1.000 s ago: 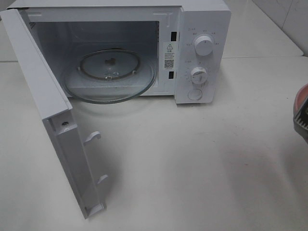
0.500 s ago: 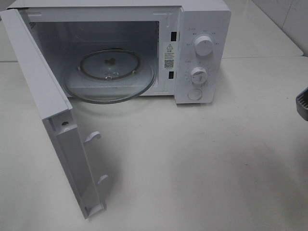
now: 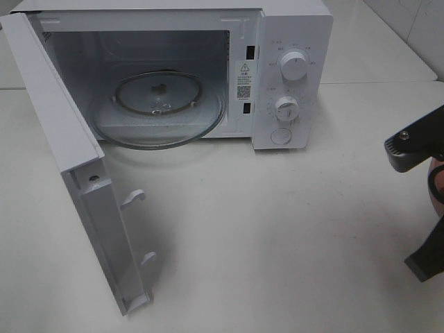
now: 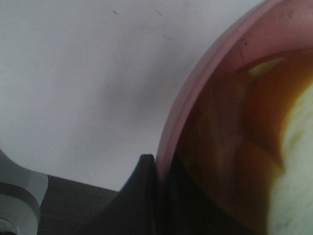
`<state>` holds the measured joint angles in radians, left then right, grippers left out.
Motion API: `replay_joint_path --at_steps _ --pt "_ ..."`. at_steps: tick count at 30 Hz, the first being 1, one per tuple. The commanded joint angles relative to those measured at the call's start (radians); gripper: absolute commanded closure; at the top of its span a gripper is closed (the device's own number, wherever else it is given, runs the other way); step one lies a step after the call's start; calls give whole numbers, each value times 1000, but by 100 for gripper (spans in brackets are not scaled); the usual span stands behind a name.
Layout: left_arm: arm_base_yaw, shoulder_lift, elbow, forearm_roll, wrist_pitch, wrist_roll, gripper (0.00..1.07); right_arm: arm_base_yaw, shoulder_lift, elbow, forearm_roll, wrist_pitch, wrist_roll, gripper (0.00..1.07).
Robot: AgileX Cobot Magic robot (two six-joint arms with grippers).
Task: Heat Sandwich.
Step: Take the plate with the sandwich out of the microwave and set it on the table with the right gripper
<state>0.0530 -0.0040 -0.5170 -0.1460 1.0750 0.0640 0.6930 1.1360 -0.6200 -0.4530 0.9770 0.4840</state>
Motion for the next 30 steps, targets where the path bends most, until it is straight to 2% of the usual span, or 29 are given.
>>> replay_joint_path --at_steps 1,21,30 --pt "2 -9 3 -1 -5 -3 9 -7 46 -2 -41 -42 40 107" --pt "2 -9 3 -1 -5 -3 9 -7 255 -2 -94 -207 144 107" --pt "2 -9 3 -1 -5 -3 9 -72 330 -2 -142 -267 186 107"
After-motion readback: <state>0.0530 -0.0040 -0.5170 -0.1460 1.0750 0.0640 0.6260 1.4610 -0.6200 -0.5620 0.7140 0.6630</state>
